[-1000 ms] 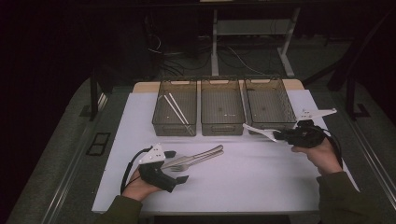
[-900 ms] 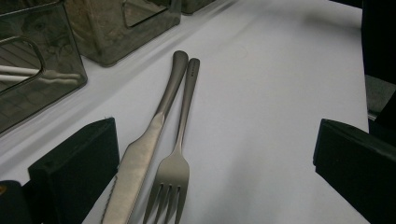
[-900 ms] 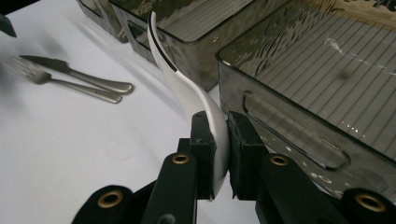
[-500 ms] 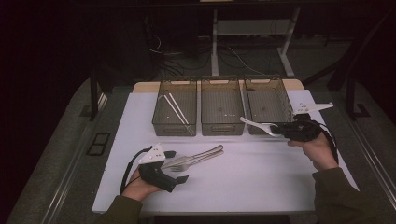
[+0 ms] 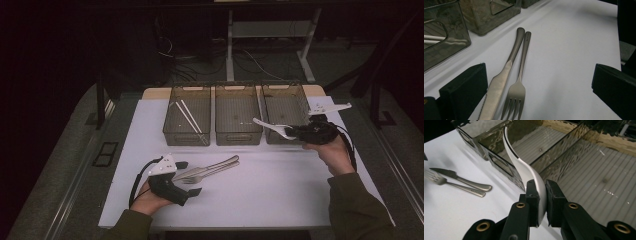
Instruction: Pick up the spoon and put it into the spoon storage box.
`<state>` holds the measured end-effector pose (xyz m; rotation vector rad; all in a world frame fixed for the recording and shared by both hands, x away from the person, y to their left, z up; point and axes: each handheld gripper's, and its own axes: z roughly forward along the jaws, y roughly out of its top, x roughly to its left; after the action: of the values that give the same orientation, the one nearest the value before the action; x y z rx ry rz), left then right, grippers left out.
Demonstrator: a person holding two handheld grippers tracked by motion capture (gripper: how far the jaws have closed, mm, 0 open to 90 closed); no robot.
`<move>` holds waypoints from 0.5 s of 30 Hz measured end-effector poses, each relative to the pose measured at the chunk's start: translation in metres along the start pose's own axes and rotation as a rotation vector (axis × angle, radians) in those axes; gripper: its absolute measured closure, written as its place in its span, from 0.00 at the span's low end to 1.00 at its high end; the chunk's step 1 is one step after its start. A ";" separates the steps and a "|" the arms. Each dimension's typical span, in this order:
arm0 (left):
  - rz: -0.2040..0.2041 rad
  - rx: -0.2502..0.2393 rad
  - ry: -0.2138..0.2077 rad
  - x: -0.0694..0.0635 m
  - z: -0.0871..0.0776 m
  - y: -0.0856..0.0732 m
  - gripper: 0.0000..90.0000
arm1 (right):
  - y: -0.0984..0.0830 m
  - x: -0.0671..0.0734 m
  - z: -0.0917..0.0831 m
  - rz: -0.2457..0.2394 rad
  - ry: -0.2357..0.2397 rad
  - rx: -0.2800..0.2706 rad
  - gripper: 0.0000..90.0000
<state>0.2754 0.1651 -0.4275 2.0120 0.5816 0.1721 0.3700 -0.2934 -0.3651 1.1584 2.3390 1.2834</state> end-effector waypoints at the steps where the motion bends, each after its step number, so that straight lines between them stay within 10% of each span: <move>1: 0.001 0.001 0.000 0.000 0.000 0.000 0.00 | 0.001 0.000 0.001 -0.002 0.001 -0.004 0.90; 15: 0.001 -0.004 -0.002 0.000 0.000 0.000 0.00 | 0.024 0.009 0.022 -0.020 0.007 -0.015 0.90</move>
<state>0.2750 0.1650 -0.4271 2.0082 0.5788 0.1715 0.3888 -0.2663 -0.3572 1.1253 2.3354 1.2982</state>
